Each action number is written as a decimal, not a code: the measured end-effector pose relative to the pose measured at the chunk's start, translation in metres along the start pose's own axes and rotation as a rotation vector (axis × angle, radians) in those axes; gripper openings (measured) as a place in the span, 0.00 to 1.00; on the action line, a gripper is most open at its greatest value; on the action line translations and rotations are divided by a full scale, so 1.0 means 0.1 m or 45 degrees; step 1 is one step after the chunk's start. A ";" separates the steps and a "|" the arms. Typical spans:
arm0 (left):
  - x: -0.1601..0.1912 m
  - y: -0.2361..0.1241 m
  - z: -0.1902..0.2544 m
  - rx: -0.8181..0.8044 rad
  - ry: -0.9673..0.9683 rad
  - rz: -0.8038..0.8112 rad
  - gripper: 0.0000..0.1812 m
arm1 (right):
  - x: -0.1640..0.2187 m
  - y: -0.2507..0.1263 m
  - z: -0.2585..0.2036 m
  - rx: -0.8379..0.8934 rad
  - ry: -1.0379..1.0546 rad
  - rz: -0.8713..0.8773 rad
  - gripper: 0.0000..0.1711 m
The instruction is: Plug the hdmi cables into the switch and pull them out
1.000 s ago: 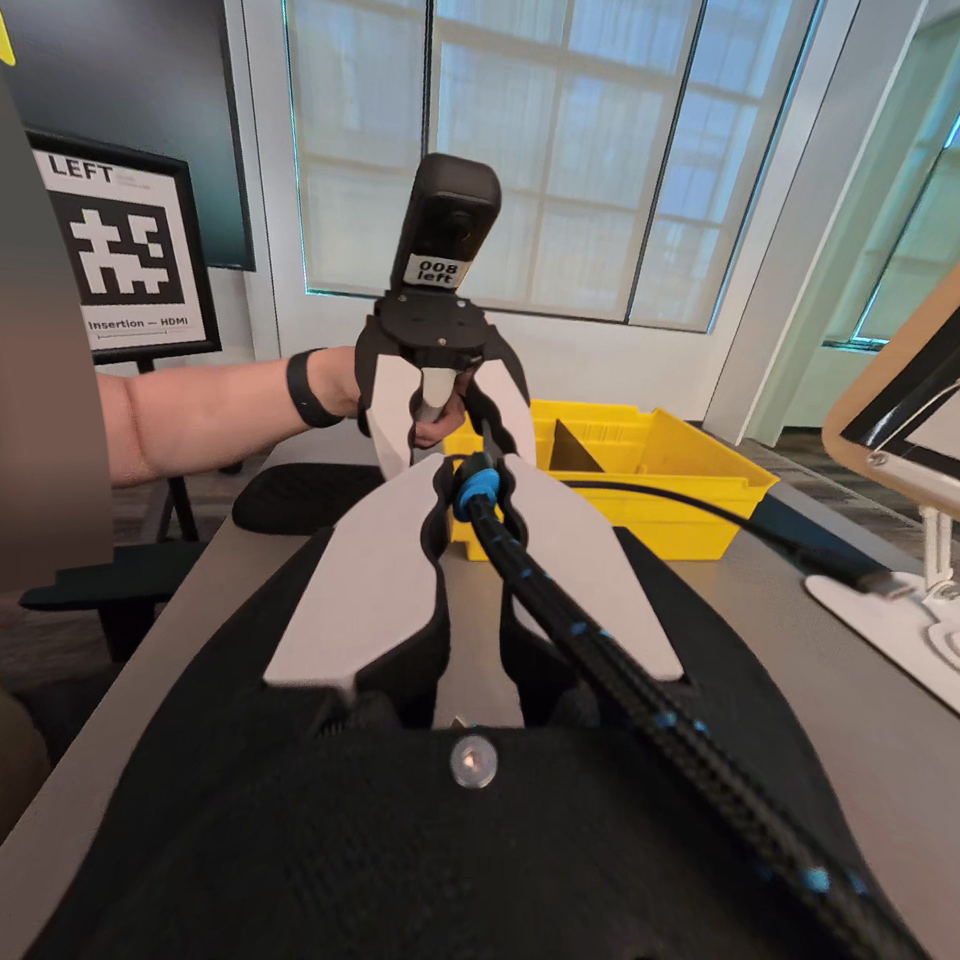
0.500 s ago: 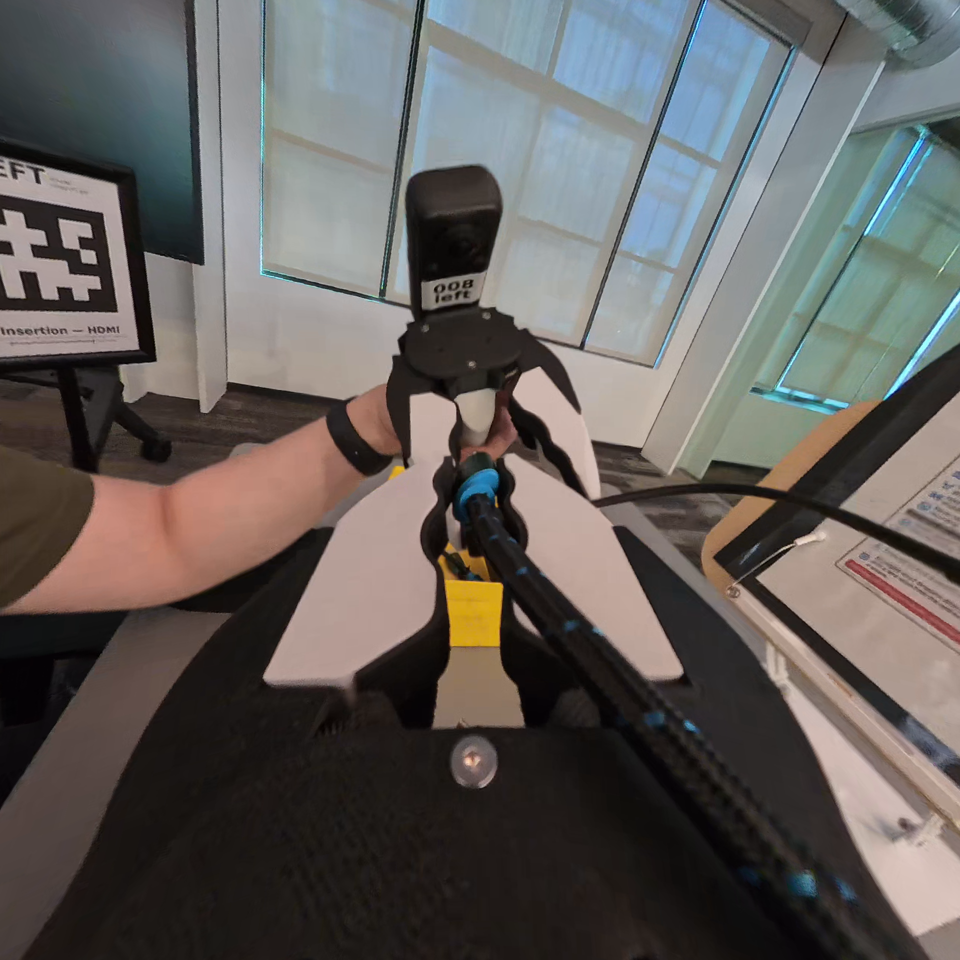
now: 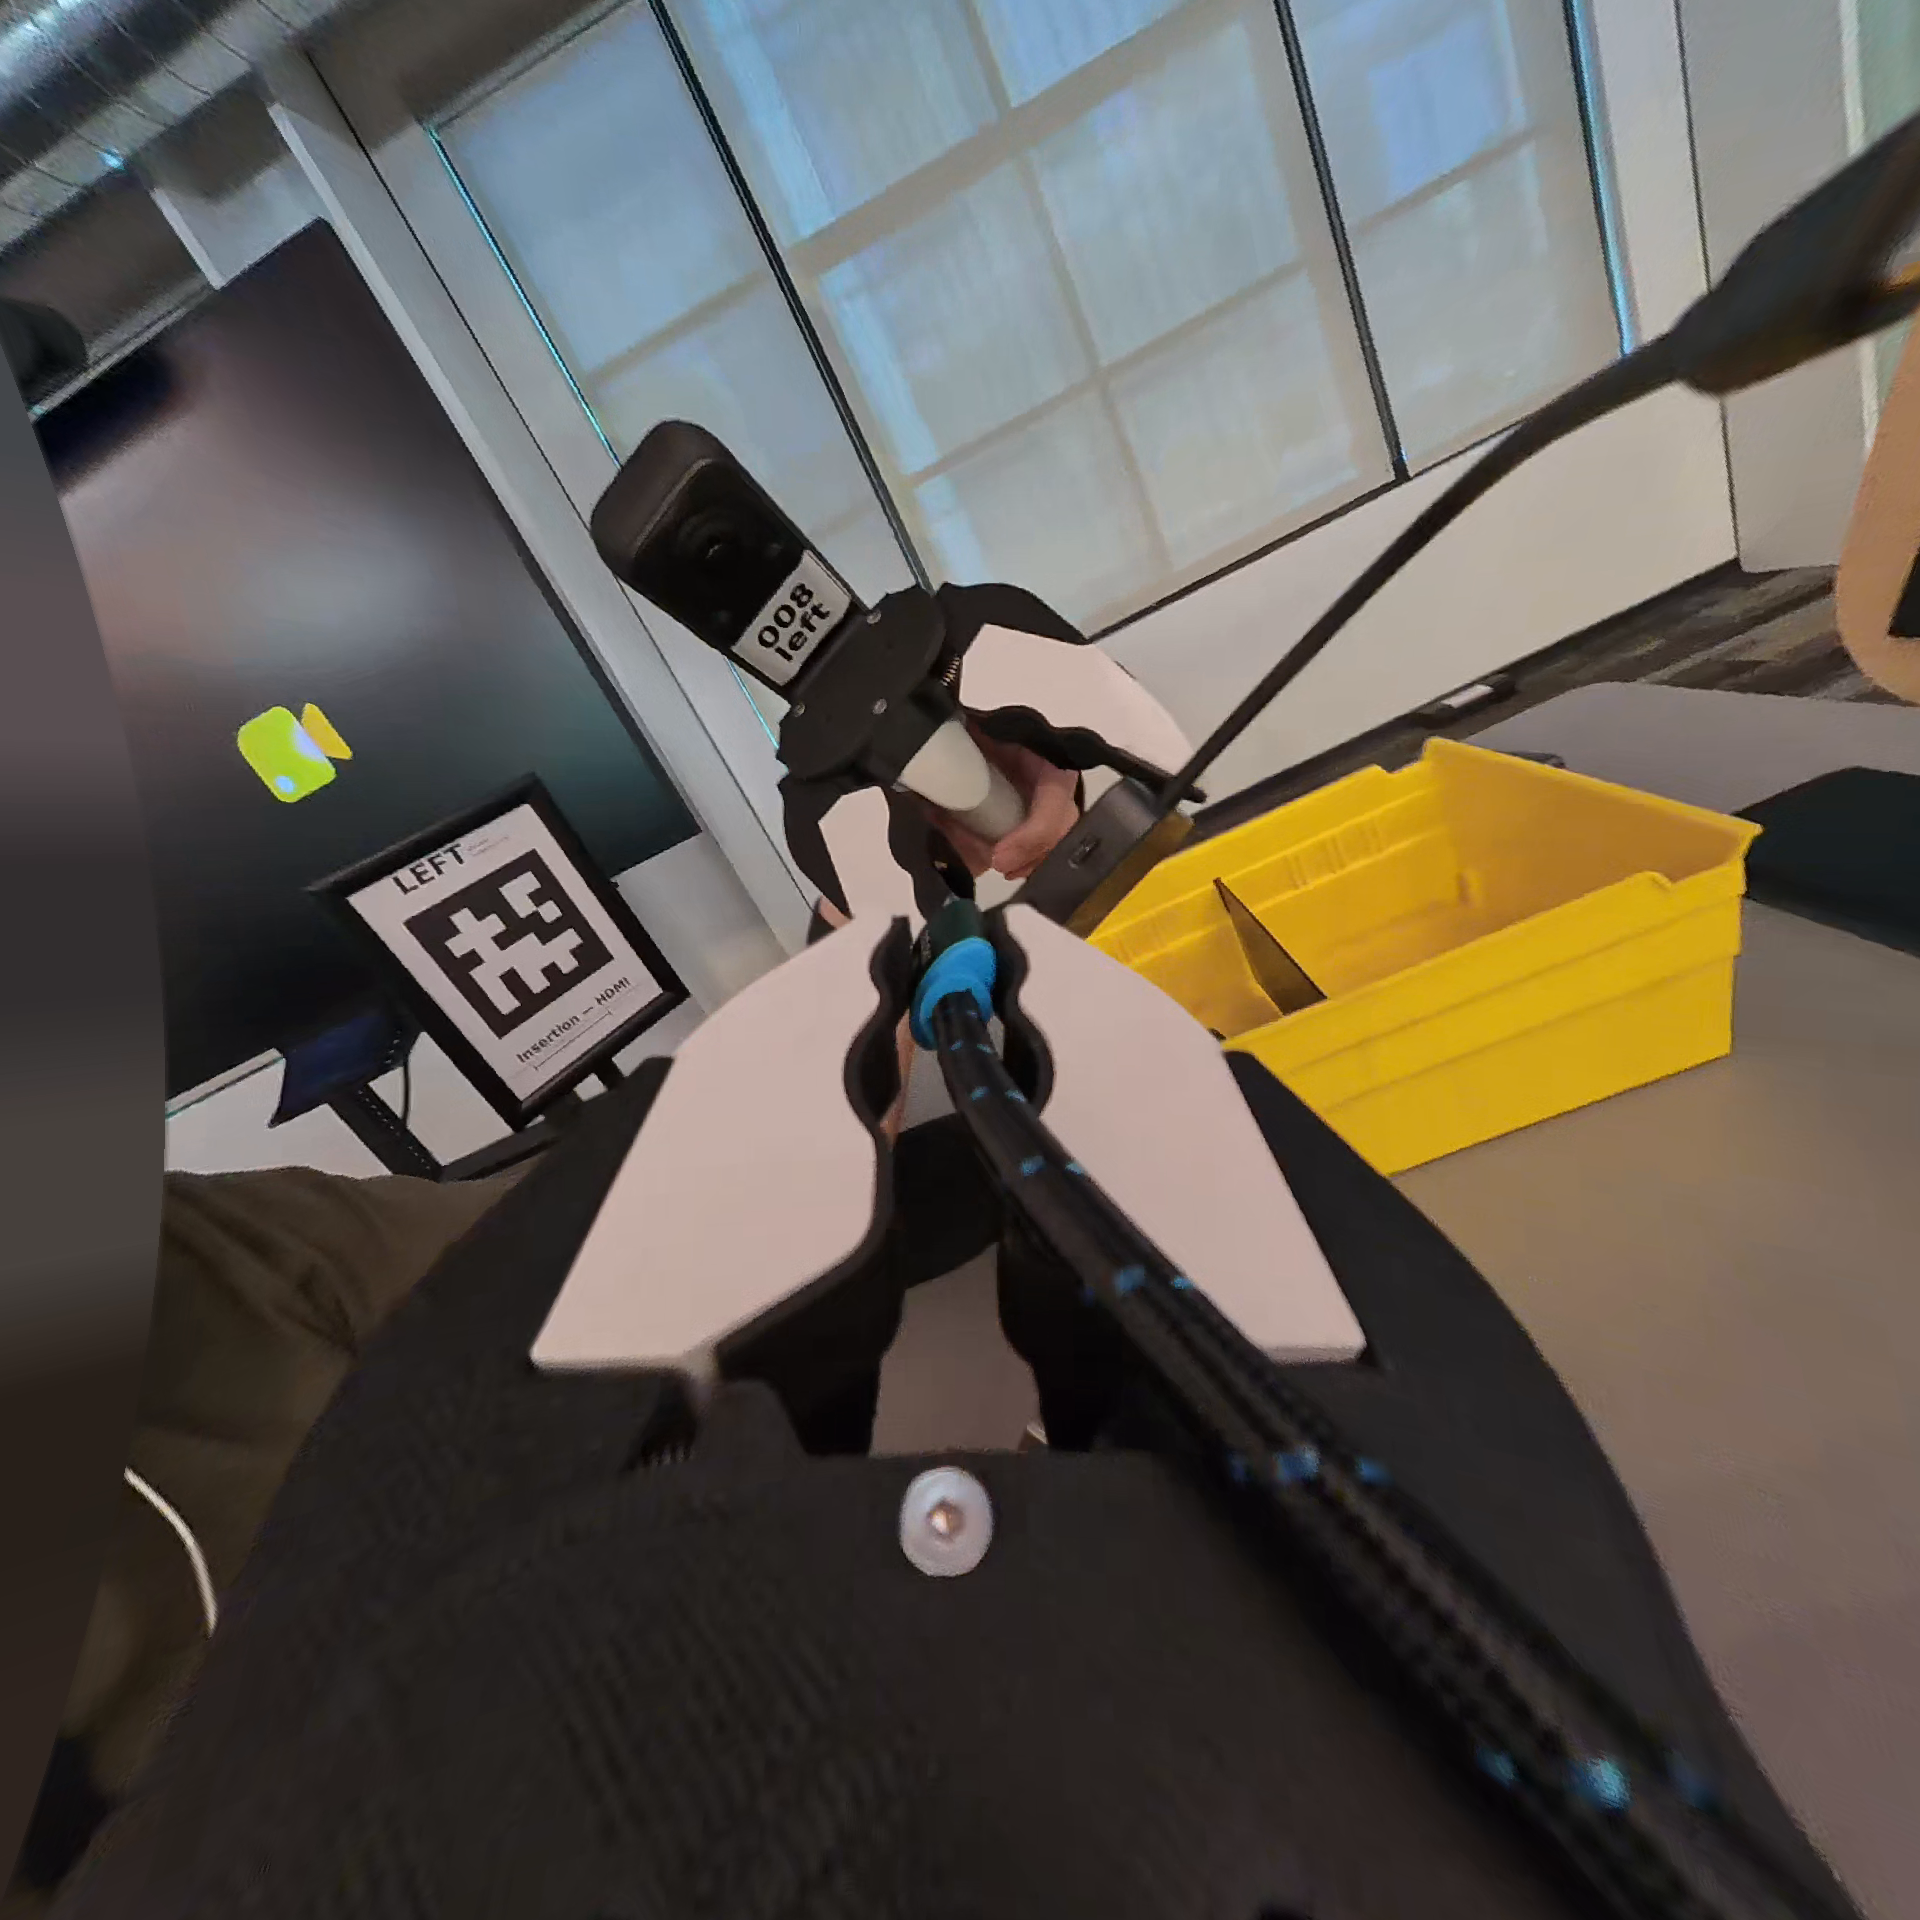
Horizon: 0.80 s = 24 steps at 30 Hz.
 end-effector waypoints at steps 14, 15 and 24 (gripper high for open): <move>-0.08 0.03 0.08 -0.035 0.050 -0.001 0.38 | 0.07 0.00 0.04 0.066 0.006 -0.040 0.09; -0.09 0.04 0.08 -0.045 0.045 -0.004 0.38 | 0.07 0.00 0.04 0.079 -0.001 -0.029 0.09; -0.09 0.12 0.09 -0.062 0.040 -0.052 0.38 | 0.09 -0.04 0.09 0.154 -0.001 0.033 0.08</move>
Point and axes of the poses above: each gripper's, where its closed fingertips meet, y out along the fingers, x out of its underside, z = x × y across the jaws, the point moved 9 cm from there along -y, back along the fingers, and after that the axes turned 14 degrees about -x, right-handed, at the moved point
